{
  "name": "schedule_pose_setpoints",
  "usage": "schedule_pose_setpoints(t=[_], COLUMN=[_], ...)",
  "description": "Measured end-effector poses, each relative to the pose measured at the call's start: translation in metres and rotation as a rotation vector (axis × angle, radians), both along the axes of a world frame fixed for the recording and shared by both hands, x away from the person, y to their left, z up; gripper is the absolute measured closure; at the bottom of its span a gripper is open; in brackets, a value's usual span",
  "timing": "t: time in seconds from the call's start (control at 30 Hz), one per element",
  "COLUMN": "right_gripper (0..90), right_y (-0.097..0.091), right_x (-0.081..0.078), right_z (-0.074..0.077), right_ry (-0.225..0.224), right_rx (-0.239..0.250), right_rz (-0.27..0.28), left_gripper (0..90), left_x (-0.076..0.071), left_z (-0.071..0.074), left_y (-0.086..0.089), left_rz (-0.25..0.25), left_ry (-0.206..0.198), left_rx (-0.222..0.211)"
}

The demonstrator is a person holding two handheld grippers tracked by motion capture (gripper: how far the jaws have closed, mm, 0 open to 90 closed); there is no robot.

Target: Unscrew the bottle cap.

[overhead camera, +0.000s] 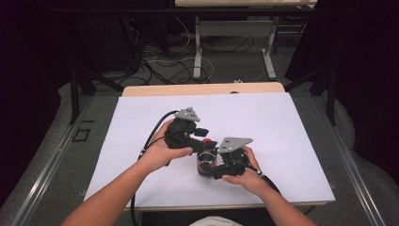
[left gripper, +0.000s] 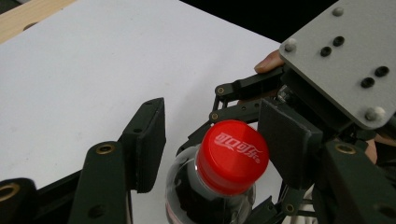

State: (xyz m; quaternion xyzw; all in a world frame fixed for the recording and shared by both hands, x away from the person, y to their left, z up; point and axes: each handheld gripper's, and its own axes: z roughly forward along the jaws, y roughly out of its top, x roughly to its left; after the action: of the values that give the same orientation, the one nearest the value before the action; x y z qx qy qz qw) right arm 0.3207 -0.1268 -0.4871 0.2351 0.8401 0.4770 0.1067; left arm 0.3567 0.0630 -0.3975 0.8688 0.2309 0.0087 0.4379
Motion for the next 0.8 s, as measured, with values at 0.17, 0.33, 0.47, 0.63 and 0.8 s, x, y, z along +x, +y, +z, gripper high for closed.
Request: schedule_pose_setpoints(t=[0.17,0.33,0.47,0.63,0.8], right_gripper=[29.9,29.9,29.9,29.9,29.9], right_y=[0.000,0.000,0.000,0.002,0.001], right_x=[0.000,0.000,0.001,0.000,0.000], right_z=[-0.001,-0.001,-0.001,-0.002,-0.001], right_ry=[0.000,0.003,-0.003,0.000,0.002], right_rx=[-0.007,-0.007,-0.010,-0.017,-0.017], right_rz=[-0.002,-0.004,-0.014,-0.013,-0.009], left_gripper=[55.4,63.2,64.3,67.7,66.7], left_x=[-0.001,-0.005,-0.010,-0.012,-0.012], left_z=[0.000,0.001,0.003,0.006,0.007], left_y=[-0.008,-0.016,-0.020,-0.022,-0.022], left_rz=[-0.001,0.062,0.172,0.274,0.268], left_ry=[0.015,0.005,0.053,0.099,0.088], left_rx=[0.000,0.002,0.017,0.037,0.033])
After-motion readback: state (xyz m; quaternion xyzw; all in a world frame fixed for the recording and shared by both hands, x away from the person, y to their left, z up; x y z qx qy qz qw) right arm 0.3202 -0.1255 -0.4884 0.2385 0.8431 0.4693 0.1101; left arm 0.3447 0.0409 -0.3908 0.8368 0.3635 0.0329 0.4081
